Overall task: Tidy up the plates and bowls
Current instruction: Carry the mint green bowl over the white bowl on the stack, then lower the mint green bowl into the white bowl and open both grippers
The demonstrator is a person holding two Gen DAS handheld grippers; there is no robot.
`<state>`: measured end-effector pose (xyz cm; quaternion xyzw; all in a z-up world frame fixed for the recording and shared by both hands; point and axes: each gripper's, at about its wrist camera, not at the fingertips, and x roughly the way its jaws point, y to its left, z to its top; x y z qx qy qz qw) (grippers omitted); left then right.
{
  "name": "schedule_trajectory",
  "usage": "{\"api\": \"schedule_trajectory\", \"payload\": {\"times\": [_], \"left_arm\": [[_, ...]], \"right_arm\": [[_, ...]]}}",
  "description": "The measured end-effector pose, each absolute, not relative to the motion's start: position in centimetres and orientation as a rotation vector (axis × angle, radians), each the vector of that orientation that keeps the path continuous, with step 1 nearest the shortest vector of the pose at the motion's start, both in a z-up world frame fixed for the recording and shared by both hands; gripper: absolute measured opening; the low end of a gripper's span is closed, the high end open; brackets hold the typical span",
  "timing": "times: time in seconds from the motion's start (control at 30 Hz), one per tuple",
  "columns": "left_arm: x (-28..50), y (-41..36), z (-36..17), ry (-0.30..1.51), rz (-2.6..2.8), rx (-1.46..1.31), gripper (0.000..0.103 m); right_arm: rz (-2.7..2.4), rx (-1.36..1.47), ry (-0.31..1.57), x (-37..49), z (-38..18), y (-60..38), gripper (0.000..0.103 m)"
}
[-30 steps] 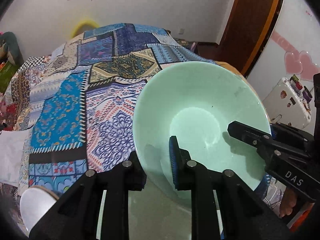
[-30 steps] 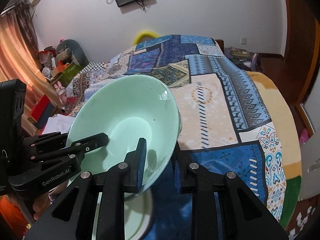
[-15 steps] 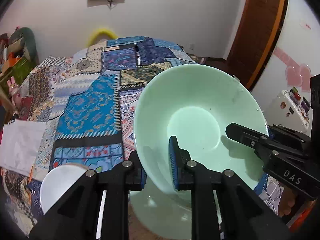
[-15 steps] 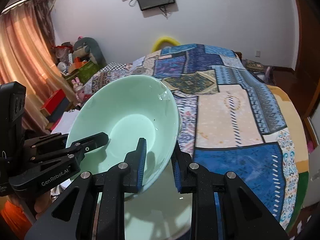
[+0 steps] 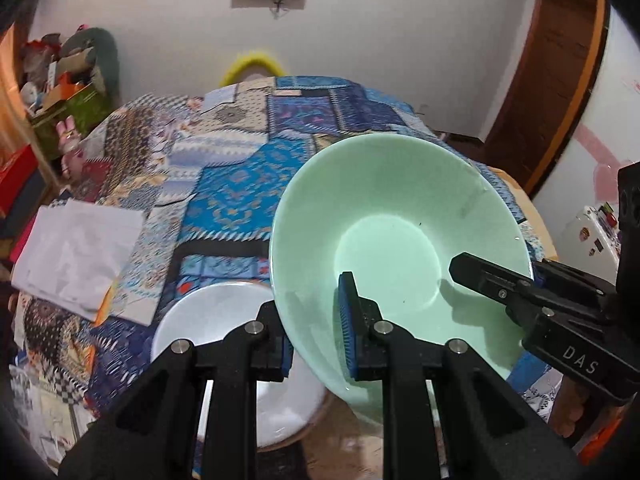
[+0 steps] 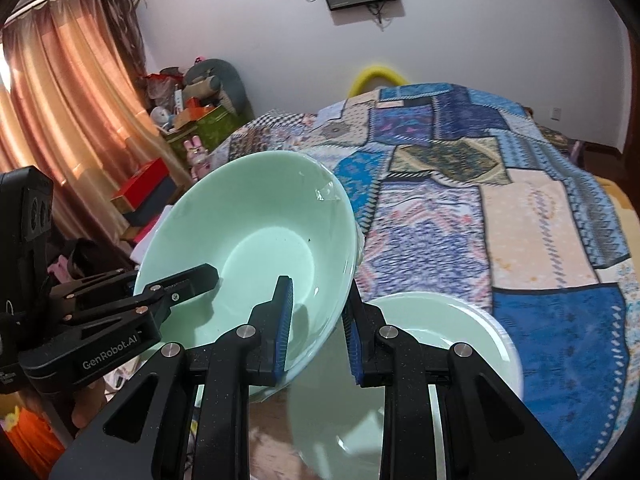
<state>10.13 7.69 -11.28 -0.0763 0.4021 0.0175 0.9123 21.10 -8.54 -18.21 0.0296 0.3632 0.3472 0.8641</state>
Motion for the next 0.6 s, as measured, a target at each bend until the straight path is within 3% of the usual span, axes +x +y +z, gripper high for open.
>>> {"api": "schedule_trajectory", "payload": {"times": [0.6], "left_arm": [[7.1,14.3,-16.1,0.895,0.112,-0.250,0.019]], "right_arm": [[0.798,0.053,0.874,19.3,-21.8,-2.3,0.022]]}}
